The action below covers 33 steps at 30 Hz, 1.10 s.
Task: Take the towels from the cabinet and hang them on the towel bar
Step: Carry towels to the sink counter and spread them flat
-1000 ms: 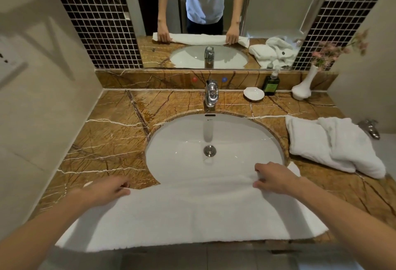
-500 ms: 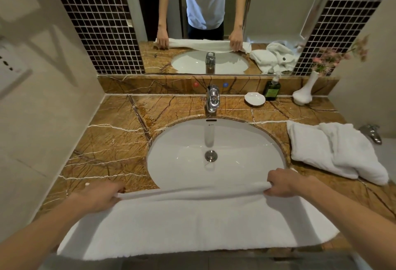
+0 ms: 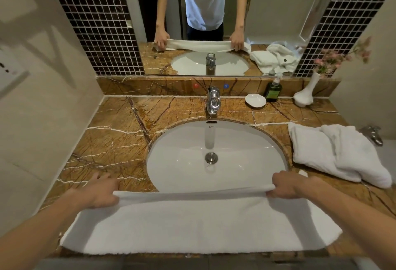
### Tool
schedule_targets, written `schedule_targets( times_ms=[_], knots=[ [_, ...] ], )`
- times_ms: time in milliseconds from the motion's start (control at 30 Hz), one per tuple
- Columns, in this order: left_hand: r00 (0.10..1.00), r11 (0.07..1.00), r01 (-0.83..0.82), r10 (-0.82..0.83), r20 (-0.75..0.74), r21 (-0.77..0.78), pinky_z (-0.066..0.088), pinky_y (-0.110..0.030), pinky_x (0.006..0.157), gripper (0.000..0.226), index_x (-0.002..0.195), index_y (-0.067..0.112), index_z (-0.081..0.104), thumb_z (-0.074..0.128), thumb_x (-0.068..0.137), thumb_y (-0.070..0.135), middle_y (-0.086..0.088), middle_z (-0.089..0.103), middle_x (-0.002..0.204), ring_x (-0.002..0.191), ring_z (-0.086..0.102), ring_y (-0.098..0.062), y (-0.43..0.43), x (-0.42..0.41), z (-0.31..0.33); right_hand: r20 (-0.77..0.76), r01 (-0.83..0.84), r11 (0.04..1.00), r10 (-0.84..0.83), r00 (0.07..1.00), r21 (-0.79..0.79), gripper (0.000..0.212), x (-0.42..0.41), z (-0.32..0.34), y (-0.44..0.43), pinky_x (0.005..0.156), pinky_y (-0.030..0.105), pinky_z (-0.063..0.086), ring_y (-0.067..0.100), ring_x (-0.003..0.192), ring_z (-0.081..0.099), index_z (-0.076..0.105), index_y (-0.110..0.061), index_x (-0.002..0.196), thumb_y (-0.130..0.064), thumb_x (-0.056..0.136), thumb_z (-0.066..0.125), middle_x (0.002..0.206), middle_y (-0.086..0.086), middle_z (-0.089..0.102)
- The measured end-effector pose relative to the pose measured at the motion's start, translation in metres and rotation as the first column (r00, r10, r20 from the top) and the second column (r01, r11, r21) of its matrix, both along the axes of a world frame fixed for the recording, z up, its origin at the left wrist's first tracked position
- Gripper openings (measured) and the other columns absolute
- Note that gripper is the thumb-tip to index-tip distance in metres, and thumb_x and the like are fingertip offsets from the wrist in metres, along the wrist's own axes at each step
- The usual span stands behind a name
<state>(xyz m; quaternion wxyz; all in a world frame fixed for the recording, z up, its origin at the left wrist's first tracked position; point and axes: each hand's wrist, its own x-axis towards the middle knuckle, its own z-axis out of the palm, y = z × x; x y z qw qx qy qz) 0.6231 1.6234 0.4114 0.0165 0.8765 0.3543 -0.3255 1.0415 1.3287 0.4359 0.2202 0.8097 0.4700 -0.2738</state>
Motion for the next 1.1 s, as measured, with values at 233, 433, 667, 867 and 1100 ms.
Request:
schedule_targets(
  times_ms=[233,433,667,867,1100],
  knots=[
    [0.998,0.986,-0.040,0.046,-0.035,0.159,0.025,-0.039,0.099,0.035,0.100,0.026,0.064,0.040,0.087,0.048,0.001,0.061,0.109,0.112,0.049,-0.016,-0.001,0.007,0.004,0.011,-0.023,0.995,0.022,1.000,0.096,0.035,0.011,0.003,-0.005,0.055,0.024,0.034,0.015,0.071,0.050,0.047,-0.023,0.075,-0.056,0.089,0.048,0.078,-0.005,0.051],
    [0.990,0.955,-0.023,-0.019,0.138,0.294,0.027,-0.040,0.098,0.039,0.120,0.027,0.046,0.041,0.085,0.041,0.006,0.055,0.123,0.118,0.046,-0.017,-0.014,0.016,-0.005,0.049,-0.059,0.983,0.051,0.997,0.174,0.020,0.011,-0.009,-0.009,0.057,0.026,0.036,0.017,0.076,0.049,0.041,-0.022,0.094,-0.040,0.091,0.050,0.079,-0.006,0.046],
    [0.909,0.985,-0.076,0.005,0.416,0.154,0.001,-0.057,0.114,0.074,0.152,0.019,0.013,0.019,0.088,0.056,-0.009,0.010,0.159,0.147,0.007,-0.030,-0.037,0.000,-0.023,0.183,-0.174,0.975,0.147,0.972,0.140,0.036,0.003,-0.018,-0.016,0.081,0.035,0.041,0.023,0.099,0.058,0.044,-0.018,0.121,-0.039,0.092,0.043,0.112,0.003,0.060],
    [0.881,0.994,-0.106,0.104,0.462,-0.022,-0.022,-0.060,0.105,0.077,0.142,0.042,-0.022,0.003,0.079,0.078,0.001,-0.042,0.147,0.136,-0.038,-0.026,-0.099,0.005,-0.037,0.421,-0.374,0.893,0.248,0.873,0.249,0.055,-0.015,-0.029,-0.032,0.107,0.049,0.023,0.033,0.111,0.062,0.068,-0.019,0.114,-0.053,0.083,0.038,0.112,0.012,0.068],
    [0.889,0.979,-0.205,0.182,0.421,0.011,-0.012,-0.067,0.105,0.089,0.140,0.045,-0.025,-0.019,0.061,0.085,0.003,-0.037,0.149,0.141,-0.029,-0.028,-0.117,0.006,-0.055,0.257,-0.296,0.896,0.216,0.942,0.331,0.064,-0.082,-0.055,-0.074,0.110,0.042,-0.014,0.037,0.146,-0.001,0.011,-0.034,0.151,-0.064,0.095,0.018,0.158,0.007,-0.004]
  ],
)
